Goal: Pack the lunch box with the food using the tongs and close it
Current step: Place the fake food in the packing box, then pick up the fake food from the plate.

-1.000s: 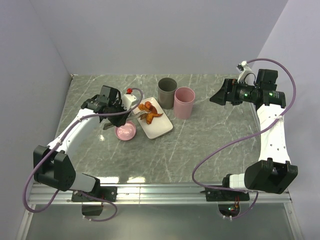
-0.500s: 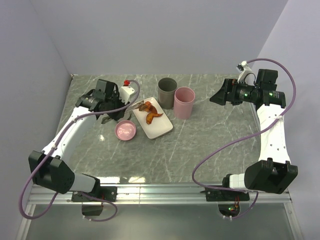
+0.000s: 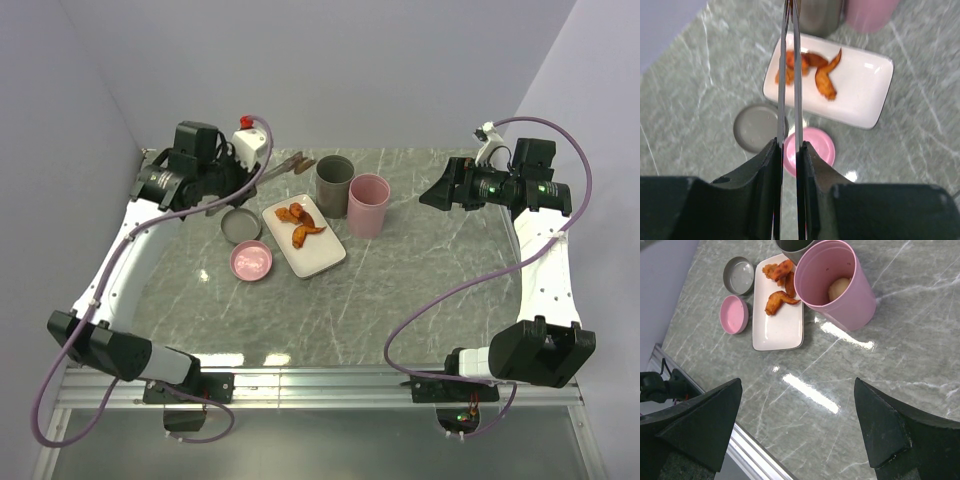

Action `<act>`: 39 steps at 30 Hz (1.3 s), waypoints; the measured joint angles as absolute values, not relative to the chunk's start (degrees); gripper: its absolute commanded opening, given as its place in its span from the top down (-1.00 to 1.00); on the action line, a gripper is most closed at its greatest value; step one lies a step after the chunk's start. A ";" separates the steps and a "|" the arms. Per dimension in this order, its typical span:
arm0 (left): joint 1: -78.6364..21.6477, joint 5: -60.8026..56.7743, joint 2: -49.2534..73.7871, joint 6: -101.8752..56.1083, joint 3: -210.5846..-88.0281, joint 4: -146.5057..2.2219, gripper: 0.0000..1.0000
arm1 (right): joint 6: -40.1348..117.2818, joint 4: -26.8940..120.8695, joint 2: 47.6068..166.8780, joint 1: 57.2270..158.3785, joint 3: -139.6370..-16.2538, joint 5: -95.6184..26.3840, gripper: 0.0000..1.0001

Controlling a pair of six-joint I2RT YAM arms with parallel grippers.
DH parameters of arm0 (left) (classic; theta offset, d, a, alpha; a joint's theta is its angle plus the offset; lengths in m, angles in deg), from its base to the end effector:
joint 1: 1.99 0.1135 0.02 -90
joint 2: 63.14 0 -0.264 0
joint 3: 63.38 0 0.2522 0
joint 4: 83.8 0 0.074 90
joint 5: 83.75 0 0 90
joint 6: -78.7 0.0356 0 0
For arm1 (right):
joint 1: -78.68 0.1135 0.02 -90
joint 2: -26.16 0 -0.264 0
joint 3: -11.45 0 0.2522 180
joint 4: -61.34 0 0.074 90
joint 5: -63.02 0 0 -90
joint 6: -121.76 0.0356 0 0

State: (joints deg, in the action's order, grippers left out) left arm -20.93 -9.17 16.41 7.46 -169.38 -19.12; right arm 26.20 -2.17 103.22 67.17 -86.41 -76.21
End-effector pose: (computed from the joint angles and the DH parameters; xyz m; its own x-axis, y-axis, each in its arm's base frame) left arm 0.2646 -0.1008 0.4184 -0.3901 0.4616 -0.7967 0.6716 0.7346 0.0968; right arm 0.2681 -0.0271 0.3944 -0.6213 0.0620 -0.7811 -0.4774 0.7605 0.4401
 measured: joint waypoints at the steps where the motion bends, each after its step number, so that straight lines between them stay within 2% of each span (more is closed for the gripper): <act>1: -21.37 -9.28 17.20 7.24 -170.83 -19.28 0.99 | 26.22 -2.17 103.22 67.17 -86.41 -76.21 -0.99; 7: -23.93 -9.50 25.30 6.41 -177.71 -20.76 0.99 | 26.22 -2.17 103.22 67.17 -86.41 -76.17 -0.99; 12: -24.56 -9.26 31.53 6.37 -178.76 -22.34 0.99 | 26.22 -2.17 103.22 67.17 -86.41 -76.17 -0.99; 23: -25.96 -8.89 36.67 5.67 -182.15 -23.62 0.99 | 26.22 -2.15 103.48 67.17 -86.41 -76.19 -0.99; 26: -26.40 -8.89 37.30 5.47 -182.83 -24.26 0.73 | 26.20 -2.15 103.50 67.17 -86.41 -76.19 -0.99; 27: -26.49 -8.89 37.61 5.45 -183.04 -24.37 0.54 | 26.20 -2.15 103.50 67.17 -86.41 -76.19 -0.99; 30: -26.64 -8.63 38.77 5.36 -183.72 -24.74 0.19 | 26.20 -2.15 103.52 67.17 -86.41 -76.19 -0.99; 33: -26.73 -8.23 39.91 4.88 -184.55 -24.74 0.07 | 26.20 -2.15 103.57 67.17 -86.41 -76.19 -0.99; 39: -26.73 -7.80 39.71 4.03 -185.47 -24.41 -0.02 | 26.20 -2.17 103.57 67.17 -86.41 -76.19 -0.99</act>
State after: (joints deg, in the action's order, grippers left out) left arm -26.73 -7.80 39.71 4.03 -185.47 -24.41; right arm 26.20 -2.17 103.57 67.17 -86.41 -76.19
